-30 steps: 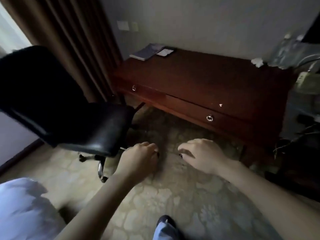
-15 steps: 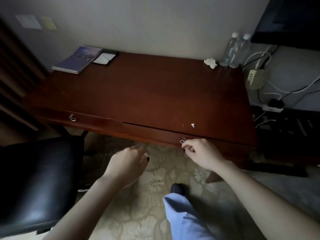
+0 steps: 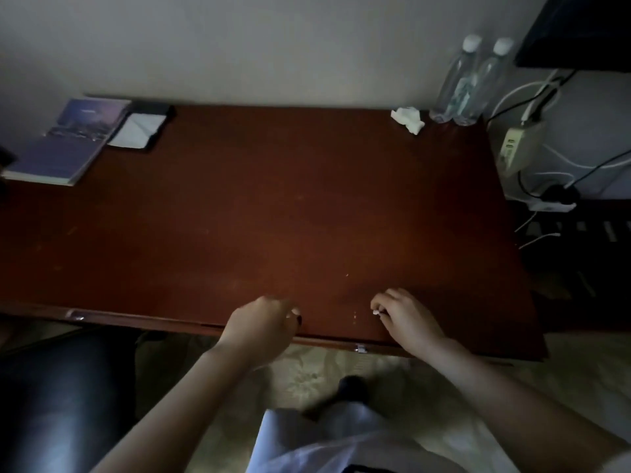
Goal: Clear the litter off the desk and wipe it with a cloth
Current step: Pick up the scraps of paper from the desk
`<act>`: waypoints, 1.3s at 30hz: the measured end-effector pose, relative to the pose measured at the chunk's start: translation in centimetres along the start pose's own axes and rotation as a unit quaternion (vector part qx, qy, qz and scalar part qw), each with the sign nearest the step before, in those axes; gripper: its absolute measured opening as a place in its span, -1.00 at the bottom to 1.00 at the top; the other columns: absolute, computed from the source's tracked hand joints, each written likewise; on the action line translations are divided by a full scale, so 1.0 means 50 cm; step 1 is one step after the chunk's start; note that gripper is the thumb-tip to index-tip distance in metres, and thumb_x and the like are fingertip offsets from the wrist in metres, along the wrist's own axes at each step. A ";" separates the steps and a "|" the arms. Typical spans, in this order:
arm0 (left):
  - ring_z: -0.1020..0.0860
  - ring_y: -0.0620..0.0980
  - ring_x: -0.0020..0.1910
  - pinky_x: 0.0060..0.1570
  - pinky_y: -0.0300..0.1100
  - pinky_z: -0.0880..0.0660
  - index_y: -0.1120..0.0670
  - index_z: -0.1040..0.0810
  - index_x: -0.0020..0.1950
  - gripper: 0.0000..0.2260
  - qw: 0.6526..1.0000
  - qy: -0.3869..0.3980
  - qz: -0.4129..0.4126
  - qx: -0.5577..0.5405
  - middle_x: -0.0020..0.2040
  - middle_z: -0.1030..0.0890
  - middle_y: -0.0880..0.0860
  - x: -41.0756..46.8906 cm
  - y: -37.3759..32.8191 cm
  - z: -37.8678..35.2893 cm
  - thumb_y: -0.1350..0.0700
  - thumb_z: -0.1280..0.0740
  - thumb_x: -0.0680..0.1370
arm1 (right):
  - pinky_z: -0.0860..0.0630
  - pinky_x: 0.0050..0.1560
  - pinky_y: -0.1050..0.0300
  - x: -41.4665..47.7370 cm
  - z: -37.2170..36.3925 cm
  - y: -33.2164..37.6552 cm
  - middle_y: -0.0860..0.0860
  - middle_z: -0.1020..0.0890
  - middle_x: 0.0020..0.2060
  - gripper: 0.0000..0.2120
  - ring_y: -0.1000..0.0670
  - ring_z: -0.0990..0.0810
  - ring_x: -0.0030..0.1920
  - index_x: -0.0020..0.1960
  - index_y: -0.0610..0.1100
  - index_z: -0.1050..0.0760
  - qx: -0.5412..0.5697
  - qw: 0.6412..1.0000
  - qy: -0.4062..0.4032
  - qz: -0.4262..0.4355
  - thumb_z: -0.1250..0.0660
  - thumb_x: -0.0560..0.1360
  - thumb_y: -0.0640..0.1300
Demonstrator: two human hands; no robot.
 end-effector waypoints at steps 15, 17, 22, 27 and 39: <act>-0.52 0.03 0.18 0.16 -0.08 -0.44 0.05 -0.42 0.37 -0.65 0.963 0.046 -0.236 -0.119 0.26 -0.52 0.07 0.317 -0.029 0.148 0.19 -0.22 0.57 | -0.51 -0.21 0.17 0.218 0.208 0.133 0.09 -0.60 -0.21 -0.79 0.09 -0.56 -0.16 0.02 -0.09 -0.52 0.074 0.976 -0.206 -0.003 -0.41 0.42 -0.26; -0.57 -0.01 0.05 0.04 -0.14 -0.48 0.08 -0.54 0.22 -0.75 0.947 0.029 -0.261 -0.183 0.09 -0.61 0.05 0.346 -0.054 0.171 0.23 -0.23 0.57 | -0.55 -0.27 0.11 0.247 0.234 0.144 0.07 -0.60 -0.25 -0.78 0.06 -0.57 -0.21 -0.01 -0.12 -0.50 0.055 0.971 -0.231 0.020 -0.43 0.39 -0.29; -0.62 -0.15 -0.14 -0.13 -0.33 -0.48 0.04 -0.65 0.06 -0.79 0.929 0.016 -0.193 -0.317 -0.15 -0.68 -0.04 0.421 -0.074 0.183 0.25 -0.30 0.53 | -0.55 -0.33 0.08 0.311 0.273 0.106 0.07 -0.60 -0.29 -0.78 0.06 -0.56 -0.28 -0.08 -0.13 -0.49 0.030 0.969 -0.242 0.046 -0.46 0.35 -0.29; -0.67 -0.04 -0.15 -0.11 -0.24 -0.57 0.14 -0.67 -0.01 -0.87 0.854 0.038 -0.009 -0.520 -0.20 -0.70 0.07 0.495 -0.071 0.165 0.26 -0.34 0.52 | -0.52 -0.28 0.20 0.386 0.296 0.046 0.12 -0.55 -0.25 -0.77 0.16 -0.51 -0.26 -0.08 -0.07 -0.45 0.087 0.975 -0.184 0.086 -0.44 0.37 -0.26; -0.66 -0.04 -0.26 -0.20 -0.20 -0.57 0.14 -0.56 -0.17 -0.86 0.841 -0.031 0.093 -0.532 -0.21 -0.69 0.09 0.618 -0.089 0.187 0.25 -0.28 0.57 | -0.24 0.38 0.01 0.596 0.344 -0.236 -0.13 -0.17 0.45 -0.30 -0.18 -0.23 0.39 0.48 0.02 -0.19 -0.035 0.999 0.002 0.008 -0.30 0.43 -0.34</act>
Point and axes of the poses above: each hand's wrist, its own x-axis towards the middle knuckle, its own z-axis out of the back of the hand, y = z × x, the point moved 4 cm from there along x, towards the middle knuckle
